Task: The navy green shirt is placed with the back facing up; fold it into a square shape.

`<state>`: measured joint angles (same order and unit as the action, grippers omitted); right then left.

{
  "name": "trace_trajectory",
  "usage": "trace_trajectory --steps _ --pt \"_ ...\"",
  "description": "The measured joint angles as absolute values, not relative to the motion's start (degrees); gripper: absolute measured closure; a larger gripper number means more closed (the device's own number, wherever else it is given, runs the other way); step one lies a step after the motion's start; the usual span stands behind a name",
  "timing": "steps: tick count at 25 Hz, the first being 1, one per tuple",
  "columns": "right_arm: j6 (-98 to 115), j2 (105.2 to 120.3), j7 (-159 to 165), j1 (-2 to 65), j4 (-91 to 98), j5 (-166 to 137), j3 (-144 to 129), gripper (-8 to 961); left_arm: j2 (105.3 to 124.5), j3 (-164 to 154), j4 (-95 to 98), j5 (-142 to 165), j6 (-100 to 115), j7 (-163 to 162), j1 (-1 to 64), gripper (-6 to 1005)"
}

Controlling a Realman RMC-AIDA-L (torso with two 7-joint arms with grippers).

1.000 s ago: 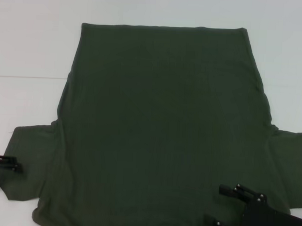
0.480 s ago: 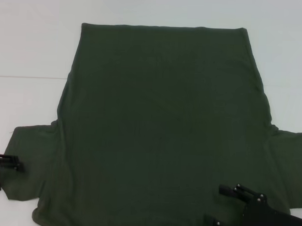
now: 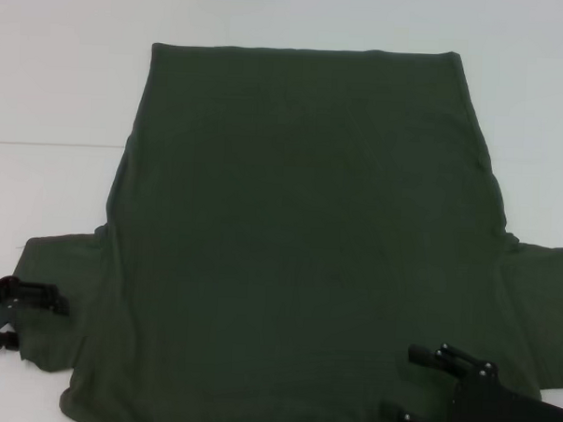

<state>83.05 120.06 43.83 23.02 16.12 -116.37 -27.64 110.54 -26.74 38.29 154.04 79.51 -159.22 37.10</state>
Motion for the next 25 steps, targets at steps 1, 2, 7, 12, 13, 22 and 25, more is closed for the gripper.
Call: trace_trajectory --steps 1,2,7,12,13,22,25 --pt "83.0 120.06 43.8 23.0 16.1 -116.4 -27.6 68 110.60 -26.7 38.3 154.0 79.5 -159.2 37.3 167" --pt "83.0 120.06 43.8 23.0 16.1 -116.4 -27.6 68 110.67 -26.8 38.2 154.0 79.5 -159.2 37.4 167" --pt "83.2 120.06 43.8 22.9 16.1 -116.4 -27.6 69 110.83 -26.7 38.2 154.0 79.5 -159.1 37.7 169" --pt "83.3 120.05 43.8 22.8 16.1 -116.4 -27.6 69 110.82 -26.0 38.2 153.5 79.6 -158.7 37.4 170" --pt "83.3 120.05 43.8 22.8 16.1 -116.4 -27.6 69 110.80 -26.0 38.2 153.0 79.8 -157.9 37.3 171" --pt "83.4 120.06 43.7 22.8 16.1 -116.4 -27.6 68 110.83 -26.1 38.5 151.9 79.5 -155.8 37.1 354" --pt "83.5 120.05 43.7 22.8 16.1 -116.4 -27.6 68 110.78 -26.3 38.4 151.9 79.4 -155.8 37.1 422"
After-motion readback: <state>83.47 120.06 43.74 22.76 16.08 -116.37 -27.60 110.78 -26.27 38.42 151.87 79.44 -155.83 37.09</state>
